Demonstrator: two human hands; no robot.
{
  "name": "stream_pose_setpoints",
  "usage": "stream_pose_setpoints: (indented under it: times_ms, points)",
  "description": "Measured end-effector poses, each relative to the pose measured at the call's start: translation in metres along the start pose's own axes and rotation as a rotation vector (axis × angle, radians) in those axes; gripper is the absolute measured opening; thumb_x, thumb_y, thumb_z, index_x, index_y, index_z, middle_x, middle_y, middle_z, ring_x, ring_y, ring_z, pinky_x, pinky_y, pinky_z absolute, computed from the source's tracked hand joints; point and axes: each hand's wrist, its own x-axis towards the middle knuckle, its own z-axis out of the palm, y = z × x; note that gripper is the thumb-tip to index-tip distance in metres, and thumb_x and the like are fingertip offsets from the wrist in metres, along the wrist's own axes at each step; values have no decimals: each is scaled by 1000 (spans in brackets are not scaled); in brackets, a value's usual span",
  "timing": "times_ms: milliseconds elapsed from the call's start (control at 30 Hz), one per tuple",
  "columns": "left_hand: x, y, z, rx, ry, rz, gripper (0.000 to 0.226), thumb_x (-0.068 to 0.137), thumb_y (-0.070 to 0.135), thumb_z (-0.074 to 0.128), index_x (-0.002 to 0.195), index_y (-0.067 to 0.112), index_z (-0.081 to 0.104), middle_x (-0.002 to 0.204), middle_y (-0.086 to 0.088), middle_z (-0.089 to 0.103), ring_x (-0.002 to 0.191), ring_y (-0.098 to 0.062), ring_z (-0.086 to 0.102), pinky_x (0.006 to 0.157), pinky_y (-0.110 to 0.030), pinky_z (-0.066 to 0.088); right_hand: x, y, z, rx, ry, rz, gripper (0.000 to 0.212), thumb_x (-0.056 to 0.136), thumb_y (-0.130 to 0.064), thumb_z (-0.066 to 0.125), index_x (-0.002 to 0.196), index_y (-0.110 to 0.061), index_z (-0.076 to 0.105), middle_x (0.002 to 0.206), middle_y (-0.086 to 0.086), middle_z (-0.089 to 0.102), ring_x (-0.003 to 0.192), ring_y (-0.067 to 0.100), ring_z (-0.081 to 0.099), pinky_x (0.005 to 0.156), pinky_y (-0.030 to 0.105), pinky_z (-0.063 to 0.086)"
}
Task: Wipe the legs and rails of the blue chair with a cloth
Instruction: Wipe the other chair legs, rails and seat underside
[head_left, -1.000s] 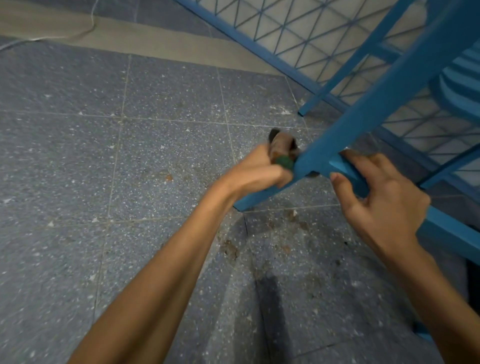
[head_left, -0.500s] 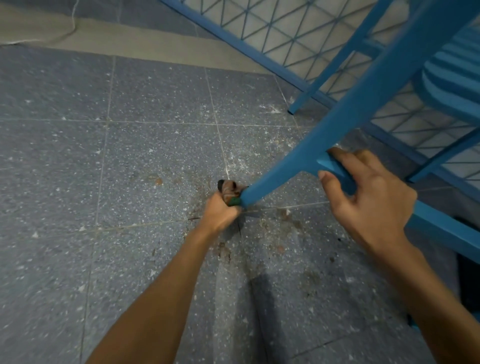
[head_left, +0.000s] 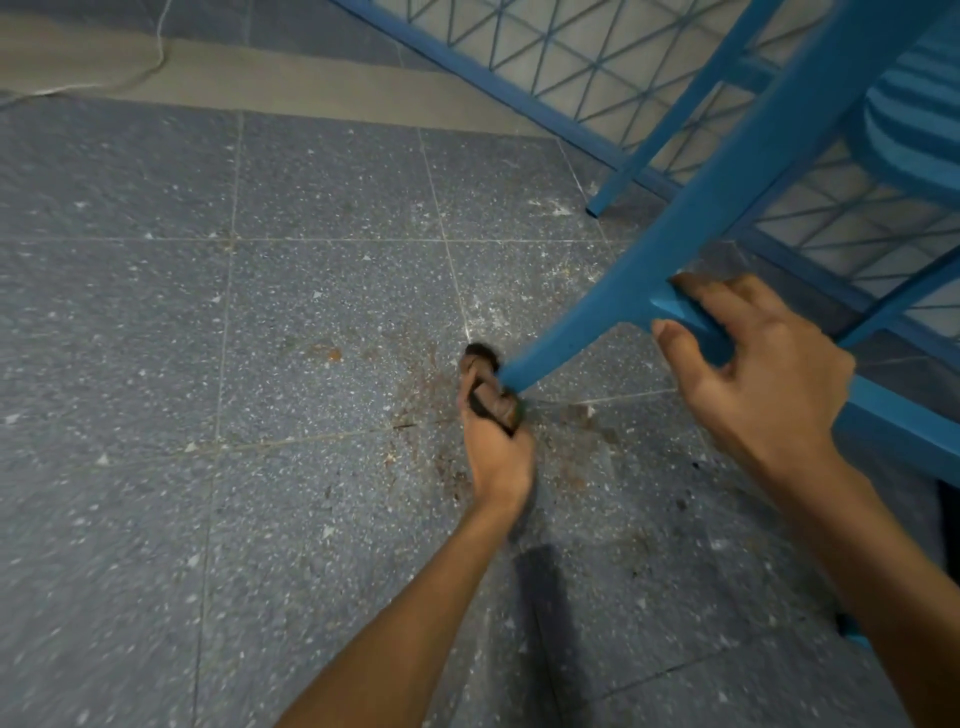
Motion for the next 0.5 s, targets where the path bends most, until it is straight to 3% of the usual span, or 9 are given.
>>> stream_pose_setpoints:
  times_ms: [67, 133, 200, 300, 367, 433, 500]
  points:
    - [9, -15, 1, 61, 33, -173, 56, 83, 1, 57, 136, 6, 38, 121, -14, 57, 108, -30, 59, 94, -48, 50, 0, 0, 1, -14, 8, -7, 42, 87, -47, 46, 122, -30, 61, 105, -4, 65, 83, 30, 64, 66, 28, 29]
    - [12, -7, 9, 15, 59, -328, 51, 86, 6, 53, 135, 7, 41, 113, -11, 60, 96, -25, 61, 89, -38, 52, 0, 1, 2, -20, 16, -10, 42, 87, -47, 46, 122, -30, 61, 105, -4, 65, 84, 30, 64, 66, 28, 29]
    - [7, 15, 14, -100, 91, -434, 39, 90, 6, 49, 129, 5, 46, 92, -5, 58, 73, -15, 56, 68, -28, 48, -1, 2, 2, -20, 15, -9, 42, 87, -47, 46, 123, -30, 61, 104, -4, 64, 83, 30, 63, 66, 28, 29]
    - [-11, 44, 18, -199, 34, -373, 30, 92, 7, 49, 122, 8, 49, 79, 5, 52, 64, -5, 49, 53, -13, 40, -1, 3, 4, -35, 37, -30, 41, 88, -47, 46, 122, -29, 61, 101, -4, 65, 79, 30, 64, 64, 28, 30]
    - [-32, 68, 23, -247, -60, -241, 30, 92, 8, 51, 120, 18, 48, 91, 7, 58, 76, -4, 55, 66, -9, 45, 0, 3, 5, -40, 40, -34, 41, 88, -47, 46, 121, -29, 61, 100, -3, 65, 78, 30, 64, 63, 28, 32]
    - [-47, 83, 28, -254, -119, -83, 38, 87, 13, 55, 123, 20, 47, 114, 1, 61, 100, -11, 59, 92, -23, 47, 0, 2, 4, -33, 33, -28, 42, 87, -48, 46, 121, -29, 61, 100, -3, 64, 80, 29, 64, 63, 28, 34]
    - [-49, 78, 30, -205, -172, 10, 51, 84, 19, 56, 134, 15, 44, 129, -5, 56, 116, -17, 53, 104, -34, 41, 0, 2, 3, -22, 26, -18, 43, 87, -49, 45, 122, -30, 61, 100, -4, 64, 80, 27, 63, 62, 28, 37]
